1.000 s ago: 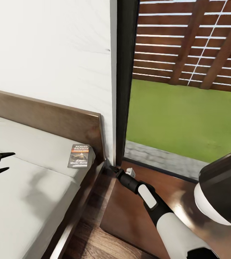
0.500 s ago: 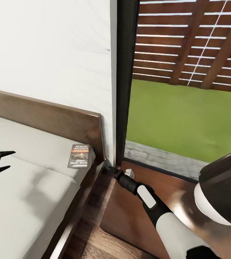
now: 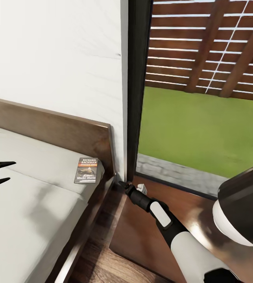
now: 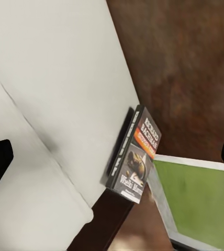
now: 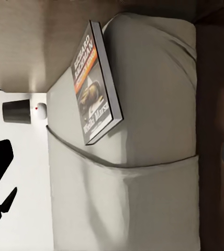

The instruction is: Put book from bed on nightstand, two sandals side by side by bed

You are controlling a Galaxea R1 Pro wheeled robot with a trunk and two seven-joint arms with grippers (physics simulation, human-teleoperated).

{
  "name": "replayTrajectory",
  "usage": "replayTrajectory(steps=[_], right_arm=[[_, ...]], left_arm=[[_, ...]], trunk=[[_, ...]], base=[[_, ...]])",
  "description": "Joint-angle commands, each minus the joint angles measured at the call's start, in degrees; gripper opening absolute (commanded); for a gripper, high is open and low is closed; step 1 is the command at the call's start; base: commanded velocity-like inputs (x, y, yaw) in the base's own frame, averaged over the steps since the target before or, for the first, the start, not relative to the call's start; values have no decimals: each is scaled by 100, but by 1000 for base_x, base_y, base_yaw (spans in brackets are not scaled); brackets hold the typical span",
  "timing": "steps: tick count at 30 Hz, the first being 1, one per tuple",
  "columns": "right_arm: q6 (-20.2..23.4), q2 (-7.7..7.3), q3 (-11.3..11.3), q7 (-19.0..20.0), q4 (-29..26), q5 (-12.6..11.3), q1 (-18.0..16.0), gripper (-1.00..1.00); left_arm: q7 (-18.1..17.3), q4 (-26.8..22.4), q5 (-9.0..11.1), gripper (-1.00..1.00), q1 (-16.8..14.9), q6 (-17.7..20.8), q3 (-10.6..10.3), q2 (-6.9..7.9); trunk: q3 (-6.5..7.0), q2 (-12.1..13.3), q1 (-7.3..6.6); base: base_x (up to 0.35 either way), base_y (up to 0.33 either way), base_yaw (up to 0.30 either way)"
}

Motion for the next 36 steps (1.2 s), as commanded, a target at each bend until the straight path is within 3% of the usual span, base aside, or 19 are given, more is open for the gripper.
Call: replayTrajectory(steps=[1, 22, 36], right_arm=[[23, 0, 3, -1, -23, -33, -3, 100], [22, 0, -2, -28, -402, -47, -4, 100], [22, 0, -15, -20, -409, -65, -4, 100]], left_arm=[[7, -3, 59, 100, -3, 36, -30, -2], [-2, -33, 63, 100, -3, 58, 8, -18], [-63, -33, 63, 100, -3, 24, -13, -17]], trunk=[[-4, -2, -1], [-22, -2, -1], [-22, -2, -1]], base=[[0, 0, 38], [0, 0, 194], [0, 0, 34]])
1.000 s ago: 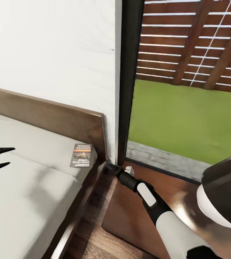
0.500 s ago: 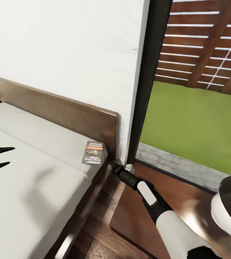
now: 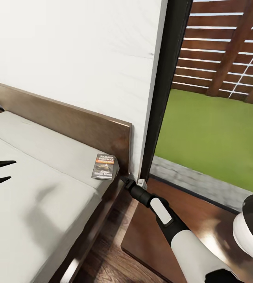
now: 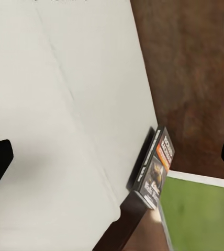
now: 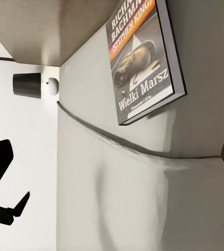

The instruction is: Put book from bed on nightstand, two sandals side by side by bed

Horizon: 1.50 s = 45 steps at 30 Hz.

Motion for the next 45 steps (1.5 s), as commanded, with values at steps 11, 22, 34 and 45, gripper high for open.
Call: replayTrajectory(steps=[11, 22, 34, 45], right_arm=[[20, 0, -18, 14, 0, -41, -2, 100], [-145, 0, -26, 4, 13, -66, -3, 100], [-291, 0, -19, 2, 18, -50, -3, 100], [-292, 0, -7, 9, 18, -48, -3, 100]], left_arm=[[-478, -4, 36, 100, -3, 10, -58, 4], [-549, -167, 29, 100, -2, 20, -55, 4], [-533, -430, 20, 100, -1, 57, -61, -1], [-528, -459, 12, 100, -3, 64, -62, -4]], trunk=[[-4, -2, 0], [-4, -2, 0], [-4, -2, 0], [-4, -2, 0]], base=[[0, 0, 1], [0, 0, 0], [0, 0, 0], [0, 0, 0]])
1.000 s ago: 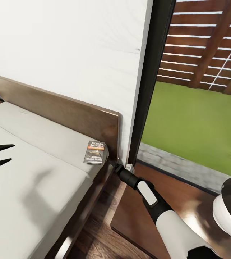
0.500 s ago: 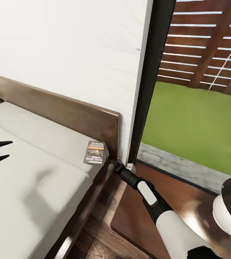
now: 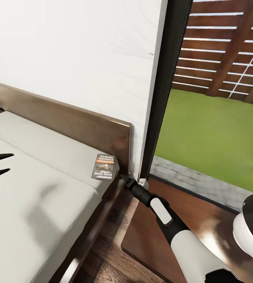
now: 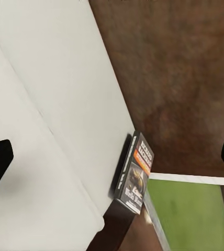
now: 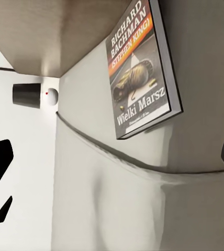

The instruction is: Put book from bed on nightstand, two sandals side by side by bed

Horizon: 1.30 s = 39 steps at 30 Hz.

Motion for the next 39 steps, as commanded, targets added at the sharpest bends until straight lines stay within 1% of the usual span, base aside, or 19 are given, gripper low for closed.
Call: replayTrajectory(steps=[1, 17, 39], right_arm=[[27, 0, 4, 3, 0, -43, -3, 100], [35, 0, 18, 27, 1, -35, -3, 100], [35, 0, 12, 5, 15, -34, -3, 100]], left_arm=[[-12, 3, 0, 100, -4, 25, 9, 2], [-6, 0, -1, 100, -4, 27, 1, 1], [-6, 0, -1, 100, -4, 26, 0, 1]], trunk=[[-4, -2, -1], [-4, -2, -1], [-4, -2, -1]], base=[[0, 0, 0], [0, 64, 0], [0, 6, 0]])
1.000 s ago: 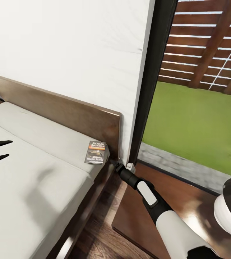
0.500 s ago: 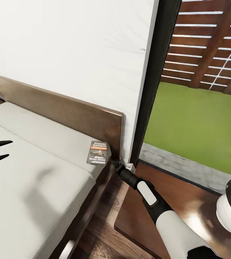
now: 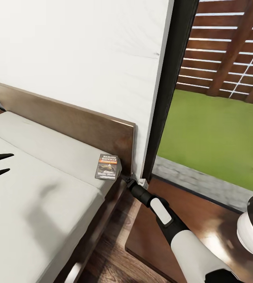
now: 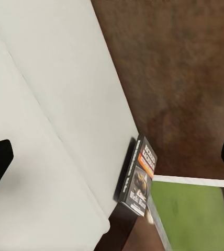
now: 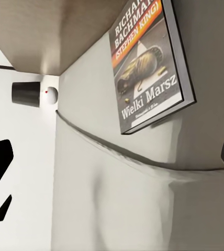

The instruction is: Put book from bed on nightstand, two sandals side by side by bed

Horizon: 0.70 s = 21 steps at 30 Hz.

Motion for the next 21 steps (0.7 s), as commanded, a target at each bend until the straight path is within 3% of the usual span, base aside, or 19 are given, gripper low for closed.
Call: replayTrajectory(steps=[1, 21], right_arm=[[25, 0, 0, 0, 1, -43, -3, 100], [19, 0, -32, -32, 44, -75, -3, 100]], left_arm=[[-13, 4, 0, 100, -4, 25, 9, 2], [-14, -83, 25, 100, -5, 206, 53, -2]], trunk=[[-4, -2, -1], [-4, -2, -1]], base=[[0, 0, 0], [0, 0, 0]])
